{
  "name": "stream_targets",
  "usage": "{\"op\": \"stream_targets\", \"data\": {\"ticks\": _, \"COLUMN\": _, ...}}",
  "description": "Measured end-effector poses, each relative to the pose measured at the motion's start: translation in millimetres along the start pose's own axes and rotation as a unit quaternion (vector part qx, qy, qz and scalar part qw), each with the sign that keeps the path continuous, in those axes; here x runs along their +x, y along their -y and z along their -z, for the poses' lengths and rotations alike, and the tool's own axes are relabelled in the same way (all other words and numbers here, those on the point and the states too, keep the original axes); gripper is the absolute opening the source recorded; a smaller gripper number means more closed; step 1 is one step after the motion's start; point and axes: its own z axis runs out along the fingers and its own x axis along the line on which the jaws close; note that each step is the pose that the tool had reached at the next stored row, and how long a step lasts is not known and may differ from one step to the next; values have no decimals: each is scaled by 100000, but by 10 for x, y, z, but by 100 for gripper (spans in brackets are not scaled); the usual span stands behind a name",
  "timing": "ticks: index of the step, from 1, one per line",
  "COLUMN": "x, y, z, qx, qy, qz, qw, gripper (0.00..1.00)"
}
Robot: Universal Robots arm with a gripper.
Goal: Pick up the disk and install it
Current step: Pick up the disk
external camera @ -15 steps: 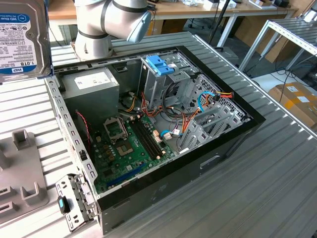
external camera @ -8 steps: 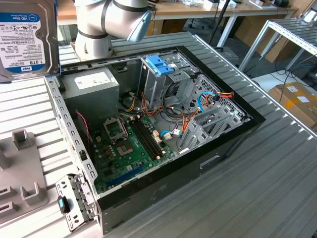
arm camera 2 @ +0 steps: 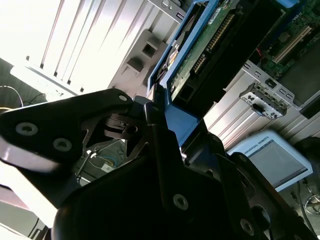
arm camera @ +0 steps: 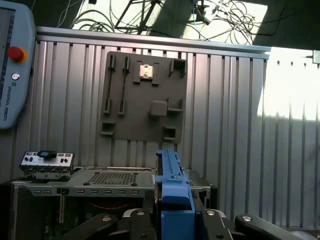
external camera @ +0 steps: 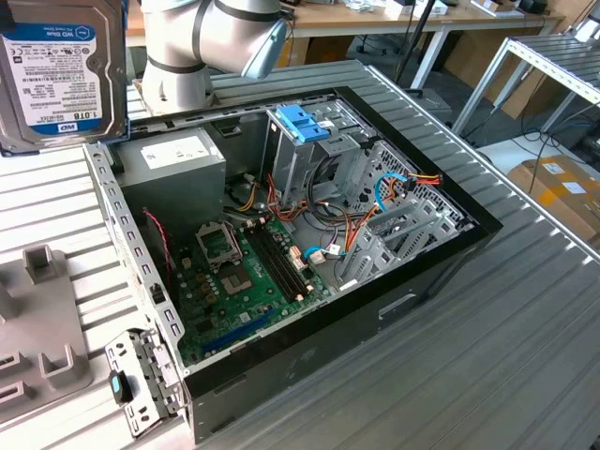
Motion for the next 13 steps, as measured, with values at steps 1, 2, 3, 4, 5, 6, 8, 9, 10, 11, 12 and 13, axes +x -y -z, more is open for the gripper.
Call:
{"op": "stream_targets", "data": {"ticks": 1, "x": 1, "y": 12, "z": 0, "qx": 5, "qy": 3, "qz": 1, "qw": 100000, "gripper": 37}}
{"op": "stream_targets", "data": {"ticks": 2, "x": 1, "y": 22, "z": 1, "qx": 4, "qy": 4, "qz": 1, "qw": 100000, "gripper": 37}}
{"op": "stream_targets", "data": {"ticks": 3, "x": 2, "y": 33, "z": 1, "qx": 4, "qy": 2, "qz": -1, "qw": 100000, "gripper": 37}}
{"op": "stream_targets", "data": {"ticks": 4, "x": 3, "y": 53, "z": 2, "qx": 3, "qy": 2, "qz": 1, "qw": 100000, "gripper": 37}}
{"op": "stream_targets", "data": {"ticks": 5, "x": 3, "y": 62, "z": 2, "qx": 7, "qy": 3, "qz": 2, "qw": 100000, "gripper": 37}}
{"op": "stream_targets", "data": {"ticks": 6, "x": 4, "y": 75, "z": 3, "qx": 4, "qy": 0, "qz": -1, "qw": 100000, "gripper": 37}}
{"op": "stream_targets", "data": {"ticks": 8, "x": 4, "y": 97, "z": 4, "qx": 4, "qy": 1, "qz": -1, "qw": 100000, "gripper": 37}}
{"op": "stream_targets", "data": {"ticks": 9, "x": 5, "y": 111, "z": 5, "qx": 2, "qy": 1, "qz": -4, "qw": 100000, "gripper": 37}}
{"op": "stream_targets", "data": {"ticks": 10, "x": 6, "y": 122, "z": 5, "qx": 8, "qy": 6, "qz": -1, "qw": 100000, "gripper": 37}}
{"op": "stream_targets", "data": {"ticks": 11, "x": 6, "y": 132, "z": 6, "qx": 4, "qy": 4, "qz": -2, "qw": 100000, "gripper": 37}}
{"op": "stream_targets", "data": {"ticks": 12, "x": 6, "y": 142, "z": 6, "qx": 4, "qy": 2, "qz": 1, "qw": 100000, "gripper": 37}}
{"op": "stream_targets", "data": {"ticks": 13, "x": 7, "y": 154, "z": 7, "qx": 3, "qy": 0, "qz": -2, "qw": 100000, "gripper": 37}}
